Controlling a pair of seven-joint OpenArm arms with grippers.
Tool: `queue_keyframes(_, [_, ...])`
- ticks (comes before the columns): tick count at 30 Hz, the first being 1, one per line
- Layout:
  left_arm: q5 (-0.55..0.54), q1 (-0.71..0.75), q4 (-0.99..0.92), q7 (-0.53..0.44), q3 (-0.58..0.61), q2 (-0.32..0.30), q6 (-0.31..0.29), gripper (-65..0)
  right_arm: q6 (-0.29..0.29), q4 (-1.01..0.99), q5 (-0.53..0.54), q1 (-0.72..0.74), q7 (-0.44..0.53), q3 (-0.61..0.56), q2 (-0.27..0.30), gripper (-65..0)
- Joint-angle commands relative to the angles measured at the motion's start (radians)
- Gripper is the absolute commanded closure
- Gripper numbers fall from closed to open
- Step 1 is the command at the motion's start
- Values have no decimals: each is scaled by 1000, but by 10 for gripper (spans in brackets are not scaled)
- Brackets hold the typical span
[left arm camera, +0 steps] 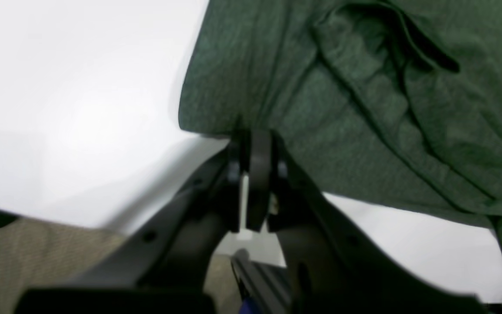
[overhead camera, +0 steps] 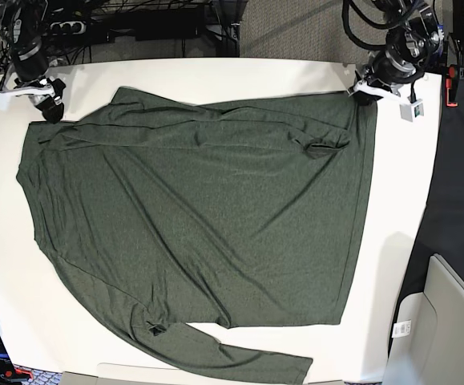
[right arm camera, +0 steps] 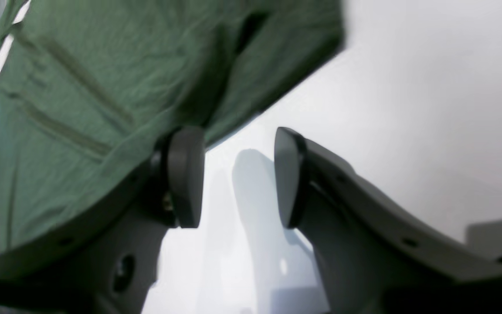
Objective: Fold the T-shirt properly
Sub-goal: 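Regrip the shoulder edges with both grippers, then lift and drag the shirt's collar edge toward the robot with both grippers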
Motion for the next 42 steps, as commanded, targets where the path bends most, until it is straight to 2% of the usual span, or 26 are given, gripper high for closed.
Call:
queue_keyframes(1, [-9,2,21,-10,-4,-11,-7,0,12,13,11,1,18,9,14,-272])
queue_keyframes(8, [-9,11,21,-17,-4,-12,-7,0,7,-28,11,38,18,28,12,-280])
queue_keyframes(14, [-9,11,21,-17,-4,-12,-7,0,7,-106,17,96,18,23,12,-389])
queue_keyframes(20, [-9,11,20,-17,-4,-12,-7,0,7,-174,17,170,18,20,12,-396])
queue_keyframes(21, [-9,11,20,-17,-4,-12,-7,0,9,-180,17,176,18,20,12,-384])
queue_keyframes(23, [-9,11,20,-17,-4,-12,-7,0,10,-186,19,182,18,20,12,-314])
queue_keyframes(27, [-9,13,20,-17,-4,-12,-7,0,10,-186,19,177,18,20,11,-41])
queue_keyframes(28, [-9,13,20,-17,-4,-12,-7,0,10,-186,20,173,17,20,11,0])
queue_keyframes(31, [-9,13,20,-17,-4,-12,-7,0,12,-183,43,156,-31,29,11,-6])
queue_keyframes(34, [-9,16,21,-17,-4,-12,-7,0,21,-181,121,119,-45,55,11,-5])
queue_keyframes(36, [-9,30,21,-19,-4,-14,-9,0,81,-180,151,93,-45,71,14,-5])
queue_keyframes(39, [-9,48,38,-19,-16,-14,-72,0,152,-172,169,36,-46,113,15,-5])
queue_keyframes(42, [-9,67,46,-11,-71,-14,-107,0,158,-135,172,-13,-46,132,15,-5])
